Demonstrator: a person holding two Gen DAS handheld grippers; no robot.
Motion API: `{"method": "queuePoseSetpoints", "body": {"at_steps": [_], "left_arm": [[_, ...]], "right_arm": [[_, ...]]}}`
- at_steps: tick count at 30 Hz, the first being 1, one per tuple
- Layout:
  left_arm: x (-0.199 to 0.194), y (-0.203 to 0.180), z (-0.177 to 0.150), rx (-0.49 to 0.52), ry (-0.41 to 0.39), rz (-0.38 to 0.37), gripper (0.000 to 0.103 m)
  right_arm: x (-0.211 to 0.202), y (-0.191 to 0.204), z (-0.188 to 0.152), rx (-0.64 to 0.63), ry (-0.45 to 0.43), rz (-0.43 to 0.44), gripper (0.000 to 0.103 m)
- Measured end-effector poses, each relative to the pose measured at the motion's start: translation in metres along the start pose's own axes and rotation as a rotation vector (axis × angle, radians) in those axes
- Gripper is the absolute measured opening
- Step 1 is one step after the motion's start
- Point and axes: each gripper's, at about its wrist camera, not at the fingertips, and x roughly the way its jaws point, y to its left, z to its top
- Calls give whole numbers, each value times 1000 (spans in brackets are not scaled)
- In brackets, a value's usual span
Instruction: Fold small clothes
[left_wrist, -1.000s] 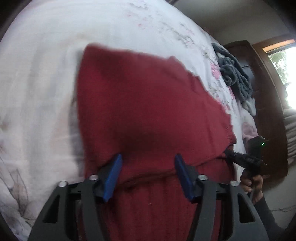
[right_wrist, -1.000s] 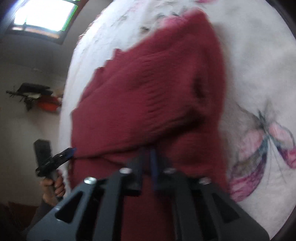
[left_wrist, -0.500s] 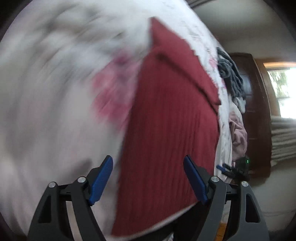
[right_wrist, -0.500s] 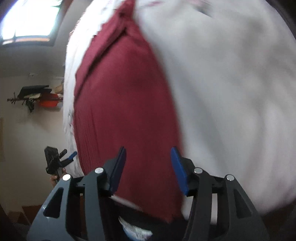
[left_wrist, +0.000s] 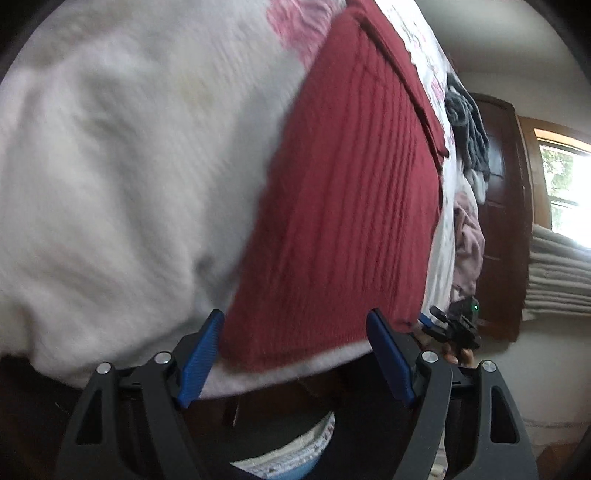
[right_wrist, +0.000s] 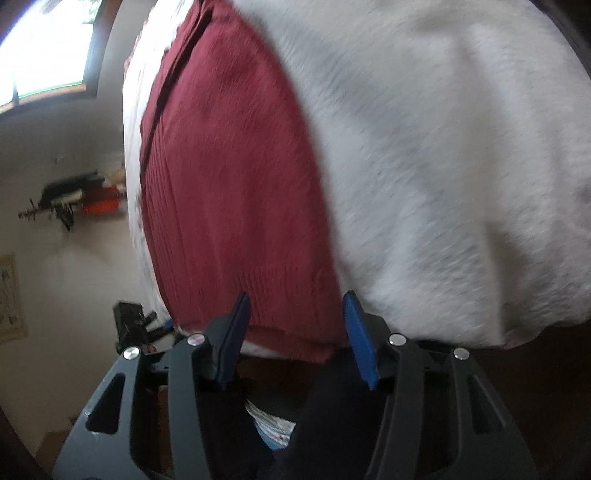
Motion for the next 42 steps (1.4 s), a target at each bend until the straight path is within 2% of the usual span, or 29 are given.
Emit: {"method": "queuePoseSetpoints", "body": {"at_steps": [4, 7, 11, 15, 16, 17, 18, 20, 22, 23, 32, 42], "left_arm": [[3, 2, 4, -41, -2, -17, 79], [7, -6, 5, -24, 12, -55, 79], [18, -5, 9, -33, 22, -41, 80], [17, 2, 9, -83, 0, -79, 77], [17, 0, 7, -73, 3, -66, 68], [19, 0, 7, -74, 16, -57, 45], [22, 2, 6, -88, 31, -51, 34], [22, 5, 5, -103, 23, -38, 22], [20, 8, 3, -121, 8, -44, 15], [18, 8, 2, -126, -1, -50, 11], [-30, -21, -8, -82, -119, -180, 7], [-65, -54, 5, -60, -189, -295, 6]], "right_arm": [[9, 5, 0, -4, 32, -25, 55], [17, 12, 0, -24, 66, -41, 55], [14, 1, 0, 5, 56, -34, 55], [15, -2, -3, 20, 43, -15, 54], [15, -2, -4, 21, 43, -11, 44], [17, -1, -4, 25, 46, -4, 37], [17, -4, -5, 33, 52, -5, 23], [15, -7, -7, 37, 44, -5, 15], [12, -8, -9, 33, 25, -2, 6], [9, -7, -11, 31, 16, 5, 6], [-36, 16, -22, -4, -95, 101, 4], [-67, 55, -16, -49, -148, 188, 4]]}}
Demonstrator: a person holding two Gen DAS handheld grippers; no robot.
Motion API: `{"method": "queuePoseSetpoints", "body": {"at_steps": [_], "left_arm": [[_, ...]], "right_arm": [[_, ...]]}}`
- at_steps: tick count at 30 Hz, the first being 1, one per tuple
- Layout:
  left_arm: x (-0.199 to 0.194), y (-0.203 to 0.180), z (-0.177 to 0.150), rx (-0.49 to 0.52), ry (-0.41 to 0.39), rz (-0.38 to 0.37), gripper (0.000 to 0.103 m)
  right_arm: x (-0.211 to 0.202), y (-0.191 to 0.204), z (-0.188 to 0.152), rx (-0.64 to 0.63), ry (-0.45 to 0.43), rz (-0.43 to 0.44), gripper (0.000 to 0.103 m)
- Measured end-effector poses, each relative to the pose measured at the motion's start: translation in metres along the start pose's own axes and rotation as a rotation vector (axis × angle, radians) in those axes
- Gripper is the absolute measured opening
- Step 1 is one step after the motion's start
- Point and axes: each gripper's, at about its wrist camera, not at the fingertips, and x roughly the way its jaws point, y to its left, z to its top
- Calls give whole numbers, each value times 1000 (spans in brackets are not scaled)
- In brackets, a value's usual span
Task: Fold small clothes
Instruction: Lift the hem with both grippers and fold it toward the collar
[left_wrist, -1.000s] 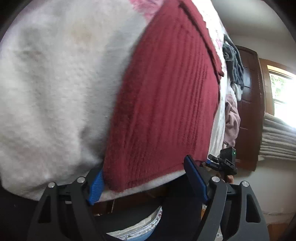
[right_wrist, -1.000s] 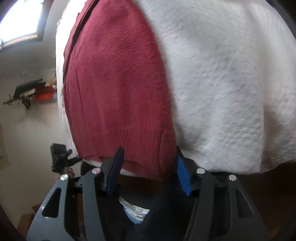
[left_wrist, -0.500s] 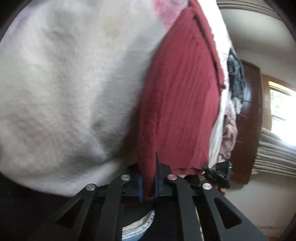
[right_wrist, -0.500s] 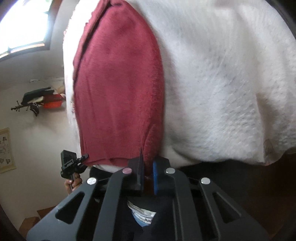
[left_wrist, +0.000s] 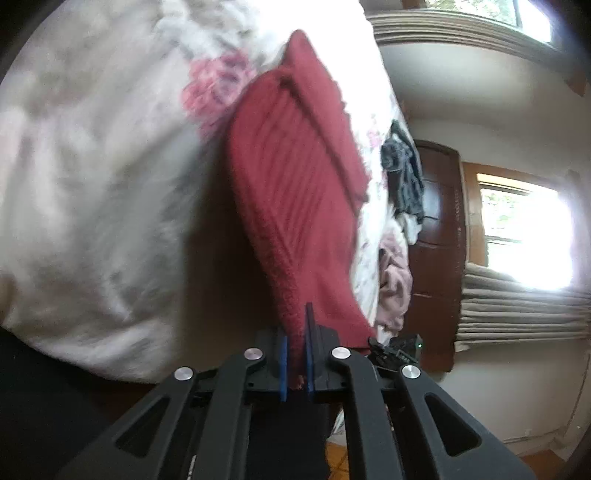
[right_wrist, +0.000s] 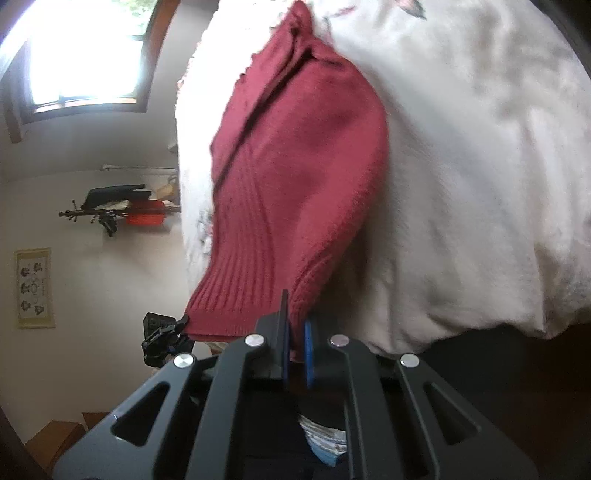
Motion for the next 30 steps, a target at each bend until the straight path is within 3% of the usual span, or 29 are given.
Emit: {"method": "queuePoseSetpoints", "body": {"at_steps": [6, 20, 30], "left_arm": [[-7, -27, 30, -6, -51, -60, 3], [13, -42, 97, -40, -81, -60, 2], [41, -54, 186, -87, -106, -47, 2]], "right_arm": [[-10, 18, 23, 3, -46, 48, 4], [0, 34, 88, 45, -76, 93, 4], [24, 41, 188, 114, -110, 80, 5]]}}
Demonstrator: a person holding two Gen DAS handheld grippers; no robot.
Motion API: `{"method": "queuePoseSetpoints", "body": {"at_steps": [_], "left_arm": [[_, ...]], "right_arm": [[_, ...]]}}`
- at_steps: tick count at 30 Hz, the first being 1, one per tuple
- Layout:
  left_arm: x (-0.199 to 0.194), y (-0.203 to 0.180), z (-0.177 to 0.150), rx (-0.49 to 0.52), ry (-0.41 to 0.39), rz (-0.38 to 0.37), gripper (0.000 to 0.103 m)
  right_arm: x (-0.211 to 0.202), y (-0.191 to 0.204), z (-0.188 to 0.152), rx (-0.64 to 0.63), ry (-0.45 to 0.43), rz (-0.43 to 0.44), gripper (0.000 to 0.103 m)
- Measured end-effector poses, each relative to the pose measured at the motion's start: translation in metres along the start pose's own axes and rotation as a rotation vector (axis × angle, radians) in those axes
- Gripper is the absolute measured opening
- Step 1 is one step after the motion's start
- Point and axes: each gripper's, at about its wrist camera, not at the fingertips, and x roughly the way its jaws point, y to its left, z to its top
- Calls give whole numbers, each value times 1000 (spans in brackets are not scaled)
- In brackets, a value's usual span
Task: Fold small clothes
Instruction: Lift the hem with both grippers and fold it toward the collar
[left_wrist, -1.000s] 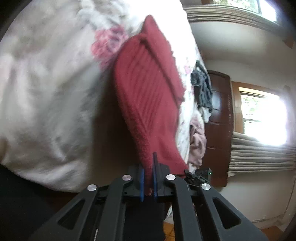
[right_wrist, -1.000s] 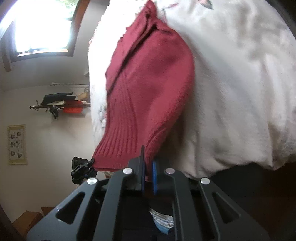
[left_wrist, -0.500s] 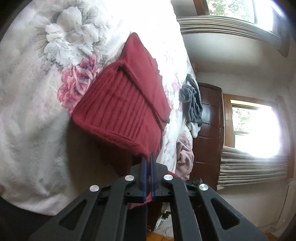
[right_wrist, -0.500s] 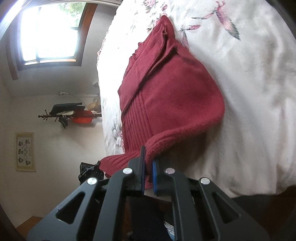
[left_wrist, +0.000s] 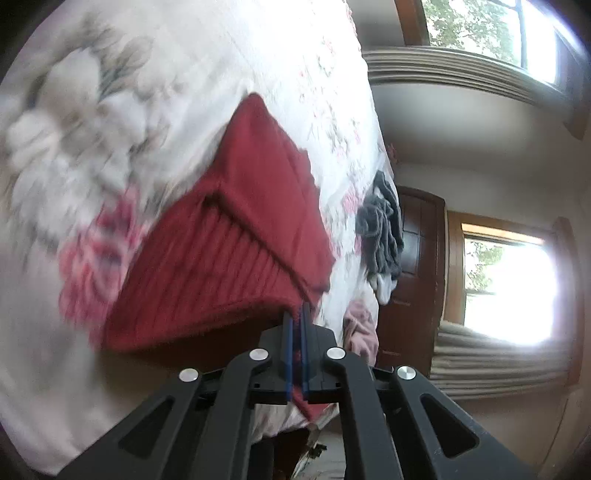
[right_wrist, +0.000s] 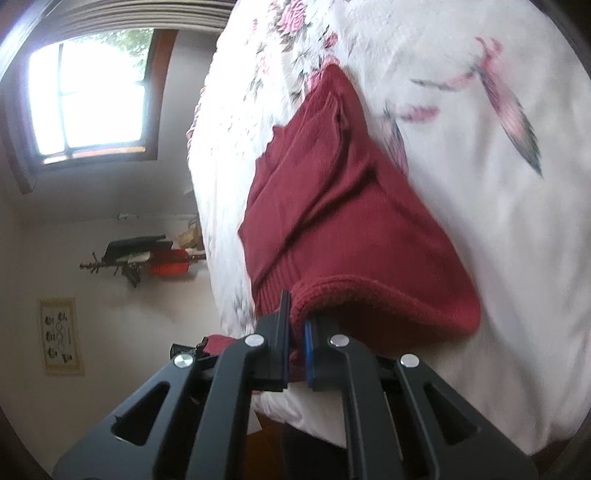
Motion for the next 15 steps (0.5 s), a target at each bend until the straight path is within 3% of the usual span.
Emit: {"method": "queuePoseSetpoints", "body": {"at_steps": [5, 8, 9, 10, 14, 15], "left_arm": [[26, 16, 54, -66, -36, 56, 2], [40, 32, 77, -106, -57, 91, 7], [41, 34, 82, -101, -66, 106, 8], [42, 33, 84, -77, -72, 117, 13], [41, 19, 82, 66, -73, 168, 42], [42, 17, 80, 103, -65, 193, 43]], "right_arm": [[30, -12, 48, 67, -9, -43, 7], [47, -17, 67, 66, -18, -85, 15], [50, -17, 73, 60, -17, -95, 30], [51, -16, 76, 46, -19, -108, 46], [46, -7, 76, -64, -32, -139, 48], [45, -4, 74, -107, -38, -168, 48]]}}
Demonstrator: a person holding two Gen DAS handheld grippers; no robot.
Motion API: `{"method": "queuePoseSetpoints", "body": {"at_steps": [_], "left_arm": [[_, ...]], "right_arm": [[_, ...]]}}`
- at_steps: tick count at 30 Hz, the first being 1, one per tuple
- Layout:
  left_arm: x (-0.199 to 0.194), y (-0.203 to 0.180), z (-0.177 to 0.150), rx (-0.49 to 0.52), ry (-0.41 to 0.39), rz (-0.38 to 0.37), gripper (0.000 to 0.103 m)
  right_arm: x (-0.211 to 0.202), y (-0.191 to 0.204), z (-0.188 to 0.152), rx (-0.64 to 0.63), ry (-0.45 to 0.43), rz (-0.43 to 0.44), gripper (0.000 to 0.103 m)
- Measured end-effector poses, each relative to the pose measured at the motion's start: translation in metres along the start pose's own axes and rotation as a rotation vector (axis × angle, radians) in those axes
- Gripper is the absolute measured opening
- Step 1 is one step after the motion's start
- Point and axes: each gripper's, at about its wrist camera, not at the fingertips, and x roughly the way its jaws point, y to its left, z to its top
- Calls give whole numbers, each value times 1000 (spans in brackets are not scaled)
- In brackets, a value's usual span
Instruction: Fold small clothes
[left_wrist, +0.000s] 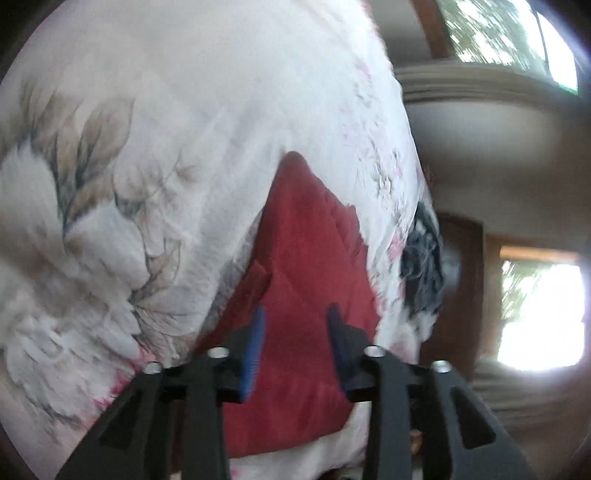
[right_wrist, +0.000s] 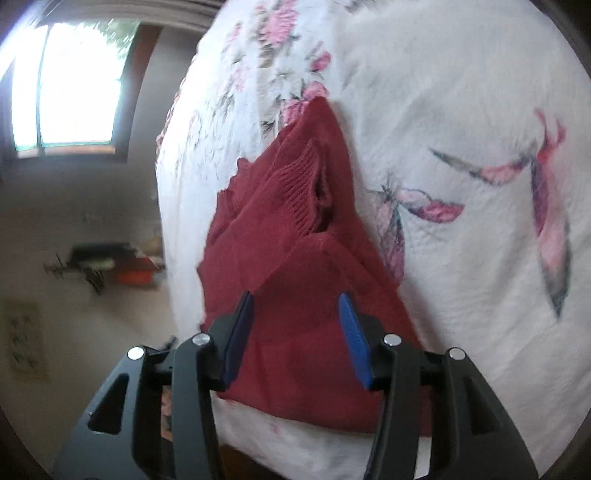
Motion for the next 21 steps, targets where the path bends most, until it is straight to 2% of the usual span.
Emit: {"method": "queuePoseSetpoints", "body": {"at_steps": [4, 7, 13, 18, 21], "left_arm": [[8, -8, -9, 130, 31, 91, 52], [15, -7, -10, 171, 57, 129, 55], [30, -15, -8, 243, 77, 198, 65], [48, -22, -13, 320, 134, 242, 65], [57, -32, -23, 408, 143, 301, 60]], "right_arm": [[2, 8, -12, -166, -10, -138, 48], [11, 13, -18, -259, -9, -208, 48], [28, 16, -20, -335, -6, -261, 48], [37, 15, -20, -372, 3, -290, 48], [39, 17, -20, -403, -2, -304, 48]]}}
